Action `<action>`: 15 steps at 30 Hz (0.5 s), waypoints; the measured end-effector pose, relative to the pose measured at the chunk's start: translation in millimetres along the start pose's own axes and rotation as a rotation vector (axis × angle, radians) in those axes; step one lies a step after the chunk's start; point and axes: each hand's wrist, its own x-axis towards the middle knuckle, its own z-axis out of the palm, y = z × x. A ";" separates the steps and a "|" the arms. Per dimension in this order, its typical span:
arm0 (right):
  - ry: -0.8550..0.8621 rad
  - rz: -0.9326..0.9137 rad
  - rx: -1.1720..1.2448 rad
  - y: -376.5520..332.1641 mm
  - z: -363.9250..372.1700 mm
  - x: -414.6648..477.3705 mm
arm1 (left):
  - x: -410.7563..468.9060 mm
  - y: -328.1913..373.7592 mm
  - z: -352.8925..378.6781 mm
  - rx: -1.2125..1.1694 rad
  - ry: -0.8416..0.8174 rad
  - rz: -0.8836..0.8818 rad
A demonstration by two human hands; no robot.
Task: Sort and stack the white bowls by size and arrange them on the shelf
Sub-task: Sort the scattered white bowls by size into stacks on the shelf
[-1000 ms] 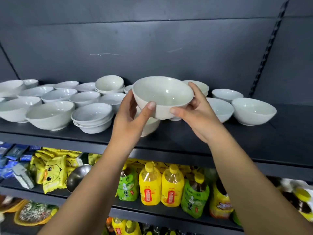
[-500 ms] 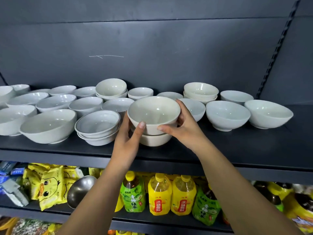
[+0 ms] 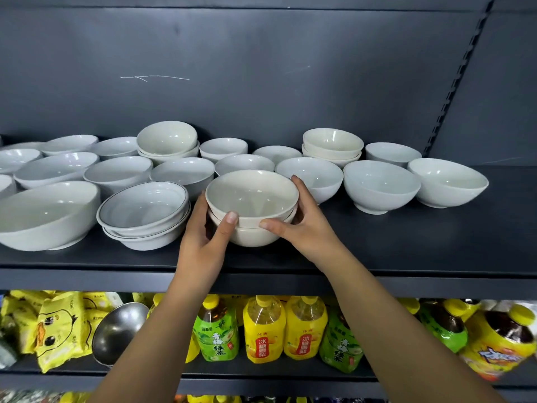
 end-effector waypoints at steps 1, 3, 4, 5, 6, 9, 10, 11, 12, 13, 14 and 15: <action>0.001 0.011 0.003 0.5 0.5 0.0 | -0.2 -0.8 -0.3 0.001 0.002 -0.005; -0.004 0.022 0.008 2.8 0.9 0.8 | -0.3 -1.9 -0.4 0.004 0.003 -0.010; -0.007 0.028 0.008 4.0 1.2 1.0 | -0.3 -2.2 -0.2 0.006 0.001 -0.010; -0.007 0.031 0.008 5.3 1.6 1.2 | -0.3 -2.4 -0.3 0.007 -0.002 -0.009; -0.009 0.034 0.009 6.1 2.1 0.8 | -0.5 -2.3 -0.4 0.008 -0.006 -0.008; -0.007 0.033 0.020 6.7 2.4 0.3 | -0.8 -1.8 -0.1 0.012 -0.007 -0.006; -0.005 0.027 0.020 6.5 2.4 0.2 | -1.0 -1.8 -0.2 0.013 -0.008 -0.005; -0.002 0.019 0.017 6.7 2.1 0.1 | -1.0 -1.8 -0.3 0.012 -0.010 -0.006; 0.001 0.012 0.012 7.3 1.8 0.2 | -1.1 -0.9 -0.5 0.013 -0.013 -0.010; 0.001 0.005 0.016 7.6 1.7 0.5 | -1.1 0.3 -0.7 0.012 -0.017 -0.016; -0.009 -0.005 0.029 6.7 1.7 0.2 | -1.2 2.1 -0.4 0.008 -0.022 -0.026; -0.024 -0.011 0.046 5.7 1.8 0.1 | -1.3 4.5 -0.3 -0.004 -0.031 -0.037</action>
